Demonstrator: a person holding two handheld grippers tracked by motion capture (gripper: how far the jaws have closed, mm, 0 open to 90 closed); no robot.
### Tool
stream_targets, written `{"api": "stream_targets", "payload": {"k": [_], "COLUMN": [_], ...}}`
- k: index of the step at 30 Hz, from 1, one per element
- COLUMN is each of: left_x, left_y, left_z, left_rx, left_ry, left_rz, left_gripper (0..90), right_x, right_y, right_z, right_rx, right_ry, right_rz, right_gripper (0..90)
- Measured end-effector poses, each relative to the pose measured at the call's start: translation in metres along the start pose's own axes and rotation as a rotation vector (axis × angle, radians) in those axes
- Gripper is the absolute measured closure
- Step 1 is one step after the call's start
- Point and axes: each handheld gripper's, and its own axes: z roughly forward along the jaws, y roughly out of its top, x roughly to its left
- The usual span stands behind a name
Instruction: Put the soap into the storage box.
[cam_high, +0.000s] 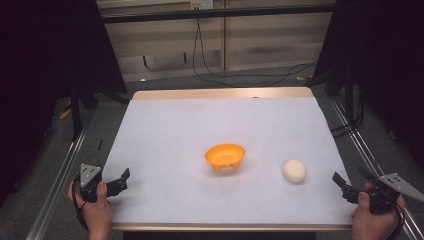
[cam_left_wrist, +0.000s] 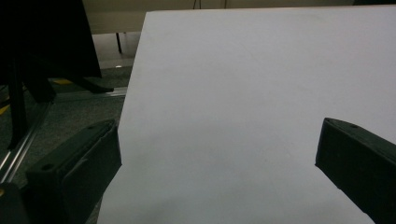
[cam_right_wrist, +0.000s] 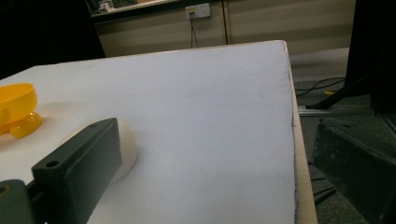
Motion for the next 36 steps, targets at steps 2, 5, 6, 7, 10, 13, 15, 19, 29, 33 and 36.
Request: {"api": "stream_targets", "payload": {"k": [2, 5, 6, 7, 10, 13, 15, 19, 29, 33, 36], "left_x": [0.0, -0.001, -0.001, -0.001, -0.001, 0.001, 0.001, -0.001, -0.002, -0.002, -0.002], "left_y": [0.0, 0.0, 0.0, 0.0, 0.0, 0.0, 0.0, 0.0, 0.0, 0.0, 0.0], "left_z": [0.0, 0.0, 0.0, 0.0, -0.001, 0.0, 0.0, 0.0, 0.001, 0.001, 0.001], "left_rx": [-0.001, -0.004, -0.004, -0.004, -0.005, 0.0, 0.001, 0.002, 0.004, 0.004, 0.011], "left_ry": [0.0, 0.005, 0.005, 0.005, -0.003, -0.008, -0.008, -0.005, 0.0, 0.0, 0.001], "left_rz": [0.004, 0.005, 0.006, 0.006, 0.009, -0.007, -0.003, 0.007, 0.016, 0.017, 0.017], "left_gripper": [0.0, 0.0, 0.0, 0.0, 0.0, 0.0, 0.0, 0.0, 0.0, 0.0, 0.0], "right_x": [0.002, 0.002, 0.002, 0.002, 0.004, 0.005, 0.007, 0.015, 0.031, 0.045, 0.052], "right_y": [0.0, 0.001, 0.001, 0.001, 0.006, 0.011, 0.015, 0.025, 0.043, 0.053, 0.055], "right_z": [0.0, 0.002, 0.002, 0.002, 0.01, 0.017, 0.02, 0.022, 0.033, 0.043, 0.05], "right_rx": [-0.002, 0.014, 0.023, 0.023, 0.114, 0.202, 0.244, 0.305, 0.525, 0.609, 0.653], "right_ry": [-0.004, -0.012, -0.01, -0.01, 0.015, 0.029, 0.018, 0.021, 0.01, -0.006, 0.008], "right_rz": [-0.007, -0.013, -0.018, -0.018, -0.041, -0.047, -0.079, -0.113, -0.145, -0.161, -0.164], "right_gripper": [1.4, 1.9, 1.9, 1.9, 2.0, 5.7, 6.3, 6.4, 7.6, 8.3, 8.6]}}
